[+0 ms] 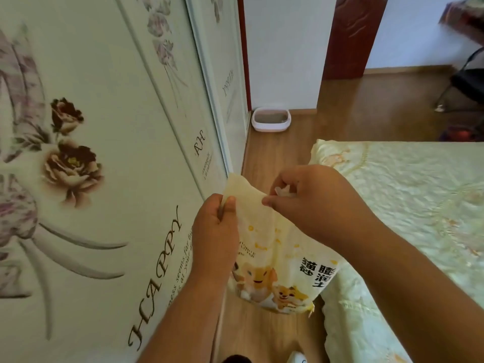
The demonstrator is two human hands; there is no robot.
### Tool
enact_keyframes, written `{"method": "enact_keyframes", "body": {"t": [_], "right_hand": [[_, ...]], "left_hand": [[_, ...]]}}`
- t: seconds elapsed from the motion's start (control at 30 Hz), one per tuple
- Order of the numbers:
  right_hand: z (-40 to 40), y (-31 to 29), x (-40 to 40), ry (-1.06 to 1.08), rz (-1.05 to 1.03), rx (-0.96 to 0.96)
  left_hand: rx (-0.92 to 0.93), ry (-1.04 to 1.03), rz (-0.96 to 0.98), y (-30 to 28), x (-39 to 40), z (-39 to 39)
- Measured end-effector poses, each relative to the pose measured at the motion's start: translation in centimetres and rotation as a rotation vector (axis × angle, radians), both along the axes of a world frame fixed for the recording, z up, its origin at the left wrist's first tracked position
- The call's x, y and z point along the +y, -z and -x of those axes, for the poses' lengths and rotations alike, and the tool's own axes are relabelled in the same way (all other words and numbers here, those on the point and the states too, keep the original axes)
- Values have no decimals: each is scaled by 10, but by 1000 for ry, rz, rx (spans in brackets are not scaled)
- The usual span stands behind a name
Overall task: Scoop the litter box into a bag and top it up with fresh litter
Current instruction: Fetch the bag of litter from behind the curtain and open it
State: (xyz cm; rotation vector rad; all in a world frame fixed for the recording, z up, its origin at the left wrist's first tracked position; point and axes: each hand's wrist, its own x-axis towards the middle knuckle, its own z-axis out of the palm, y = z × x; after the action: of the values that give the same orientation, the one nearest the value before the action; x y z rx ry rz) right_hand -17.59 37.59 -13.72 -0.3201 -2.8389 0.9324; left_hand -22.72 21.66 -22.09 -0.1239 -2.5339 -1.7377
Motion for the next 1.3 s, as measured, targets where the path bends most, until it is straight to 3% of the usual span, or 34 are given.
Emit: {"method": "enact_keyframes", "body": {"t": [0.27,0.83,1.3], "right_hand": [[65,5,49,8,-13,8],[261,7,130,246,-34,46],[410,26,247,194,71,37]], "left_hand": [[-5,-1,-19,6,43,66],[17,243,-4,8,142,304],[-2,180,52,15,246,445]]}}
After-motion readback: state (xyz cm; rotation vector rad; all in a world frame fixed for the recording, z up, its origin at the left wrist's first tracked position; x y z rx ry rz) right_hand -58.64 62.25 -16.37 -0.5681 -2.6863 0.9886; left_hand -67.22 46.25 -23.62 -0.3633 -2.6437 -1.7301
